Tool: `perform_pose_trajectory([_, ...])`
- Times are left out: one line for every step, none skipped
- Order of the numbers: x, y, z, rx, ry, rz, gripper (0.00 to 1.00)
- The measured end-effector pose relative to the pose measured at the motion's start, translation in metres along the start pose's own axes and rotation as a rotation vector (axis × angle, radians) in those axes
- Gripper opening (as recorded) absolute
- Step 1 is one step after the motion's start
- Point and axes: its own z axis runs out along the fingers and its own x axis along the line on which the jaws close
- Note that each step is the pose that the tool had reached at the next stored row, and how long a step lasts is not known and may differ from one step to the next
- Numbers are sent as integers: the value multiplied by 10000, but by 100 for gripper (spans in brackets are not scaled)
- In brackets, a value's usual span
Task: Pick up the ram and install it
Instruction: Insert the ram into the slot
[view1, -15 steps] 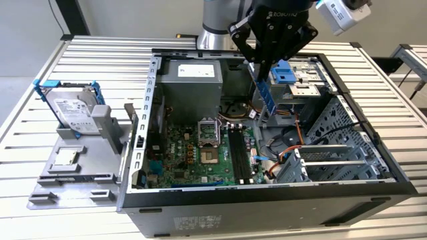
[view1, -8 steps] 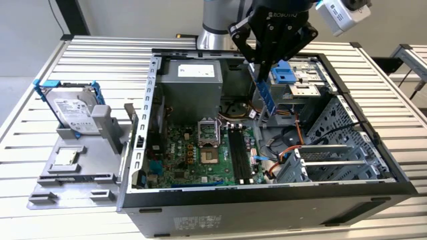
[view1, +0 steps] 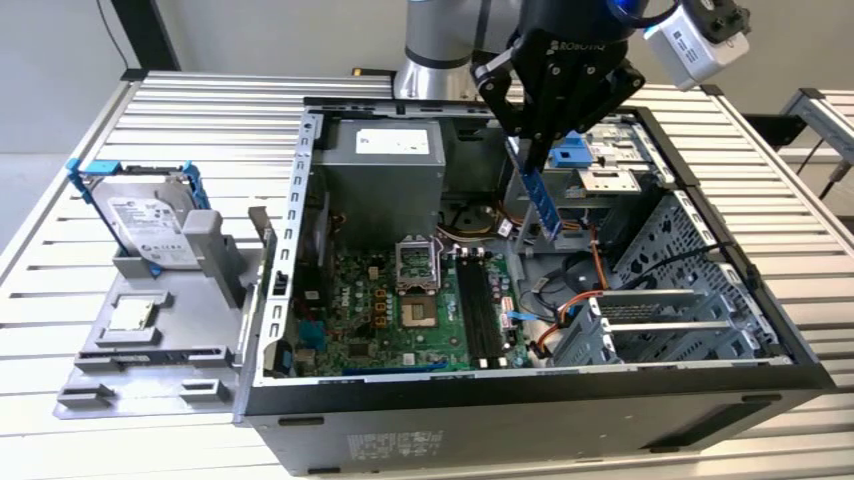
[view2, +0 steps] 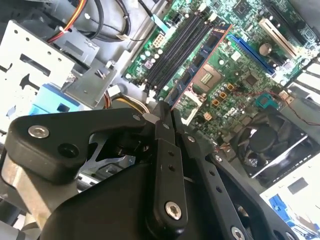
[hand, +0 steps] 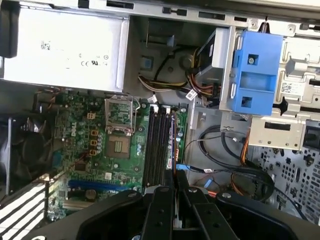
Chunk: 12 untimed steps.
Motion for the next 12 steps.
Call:
perform_pose_trajectory([0,0,0,1,0,0,0])
perform_pose_trajectory([0,0,0,0,0,-1,0])
perform_pose_trajectory([0,0,1,0,0,-1,0])
perform_pose_trajectory([0,0,1,1,0,-1,0])
perform_pose_trajectory([0,0,1,1,0,-1,0])
perform_pose_trajectory([0,0,1,1,0,-1,0])
perform_pose_trajectory([0,0,1,2,0,-1,0])
perform_pose_trajectory([0,0,1,1,0,-1,0])
perform_pose_trajectory([0,0,0,2,0,-1,0])
perform_pose_trajectory([0,0,1,2,-1,-1,0])
perform_pose_trajectory([0,0,2,3,0,-1,0])
perform_pose_trajectory([0,0,24,-2,-2,-1,0])
